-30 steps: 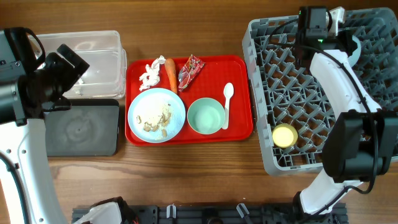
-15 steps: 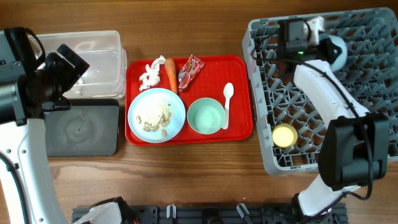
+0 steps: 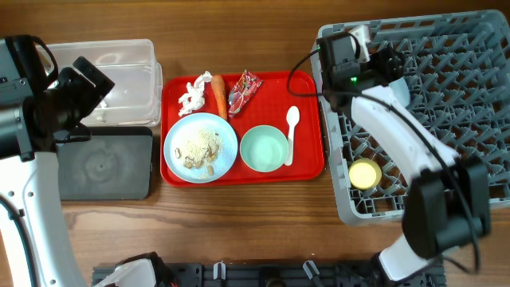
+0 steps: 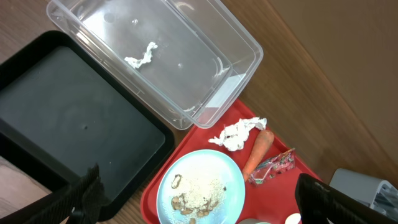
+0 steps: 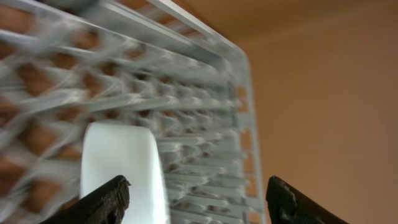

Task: Sort waste into correct bins and load items into the dishwasher rack
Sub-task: 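Lower the light blue bowl into the rack slots and open the right gripper, then grasp the green bowl on the red tray with the right gripper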

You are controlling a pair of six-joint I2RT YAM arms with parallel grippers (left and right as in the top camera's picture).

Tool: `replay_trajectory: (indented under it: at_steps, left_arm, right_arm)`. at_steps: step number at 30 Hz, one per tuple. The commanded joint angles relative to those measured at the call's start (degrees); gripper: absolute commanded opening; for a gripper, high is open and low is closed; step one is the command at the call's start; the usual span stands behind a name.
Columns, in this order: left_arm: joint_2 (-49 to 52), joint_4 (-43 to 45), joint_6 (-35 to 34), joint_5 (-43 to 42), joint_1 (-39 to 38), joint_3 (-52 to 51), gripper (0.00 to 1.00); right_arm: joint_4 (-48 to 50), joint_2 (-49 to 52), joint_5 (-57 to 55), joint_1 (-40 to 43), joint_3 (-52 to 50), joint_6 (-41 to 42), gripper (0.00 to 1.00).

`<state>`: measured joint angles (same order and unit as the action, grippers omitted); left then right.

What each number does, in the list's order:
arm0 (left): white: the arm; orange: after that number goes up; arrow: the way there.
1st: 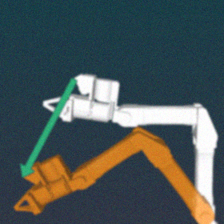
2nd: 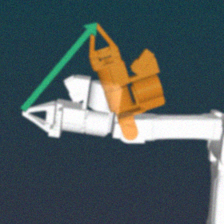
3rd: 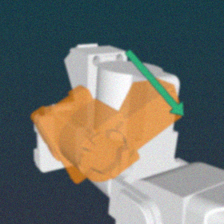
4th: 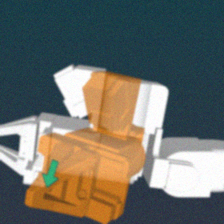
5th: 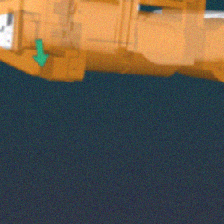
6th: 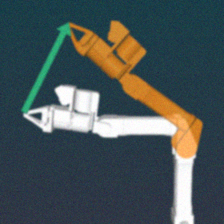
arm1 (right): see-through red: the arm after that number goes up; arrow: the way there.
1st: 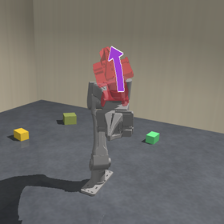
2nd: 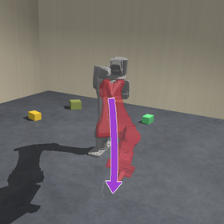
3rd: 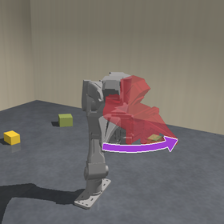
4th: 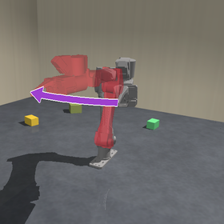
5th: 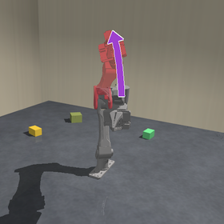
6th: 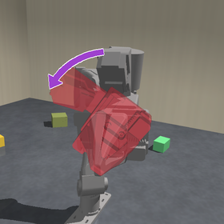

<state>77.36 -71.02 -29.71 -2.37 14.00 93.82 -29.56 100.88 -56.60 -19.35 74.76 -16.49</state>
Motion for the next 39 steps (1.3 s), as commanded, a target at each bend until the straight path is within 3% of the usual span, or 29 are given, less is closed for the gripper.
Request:
replay_trajectory:
  at_steps: [1,7,10,16,25,26,28,36,39]
  left_arm:
    - [0.31,0.02,-0.76,0.96,0.37,0.33,1.0]
    - [0.31,0.02,-0.76,0.96,0.37,0.33,1.0]
    - [0.31,0.0,-0.76,0.96,0.37,0.33,1.0]
    - [0.31,0.02,-0.76,0.96,0.37,0.33,1.0]
    - [0.31,0.0,-0.76,0.96,0.37,0.33,1.0]
    - [0.31,0.02,-0.76,0.96,0.37,0.33,1.0]
    - [0.31,0.02,-0.76,0.96,0.37,0.33,1.0]
    - [0.31,0.02,-0.76,0.96,0.37,0.33,1.0]
    - [0.31,0.02,-0.76,0.96,0.37,0.33,1.0]
  right_arm:
    - [-4.61,-10.14,20.72,-5.6,0.02,6.45,0.74]
    - [-13.51,-13.92,67.43,-8.92,-0.11,21.49,0.7]
    - [-16.06,-11.52,76.67,-9.88,-0.33,30.93,0.67]
    - [-21.2,-3.69,71.36,-11.13,-0.33,46.71,0.61]
    - [-23.61,8.09,70.75,-11.06,-0.33,48.41,0.55]
    - [-23.91,9.81,70.75,-11.06,-0.33,49.64,0.45]
    - [-24.02,10.8,70.77,-10.99,-0.33,49.94,0.04]
    - [-23.3,4.11,66.05,-9.05,2.34,46.34,0.04]
    - [-23.56,-2.67,56.76,-7.43,4.17,44.76,0.04]
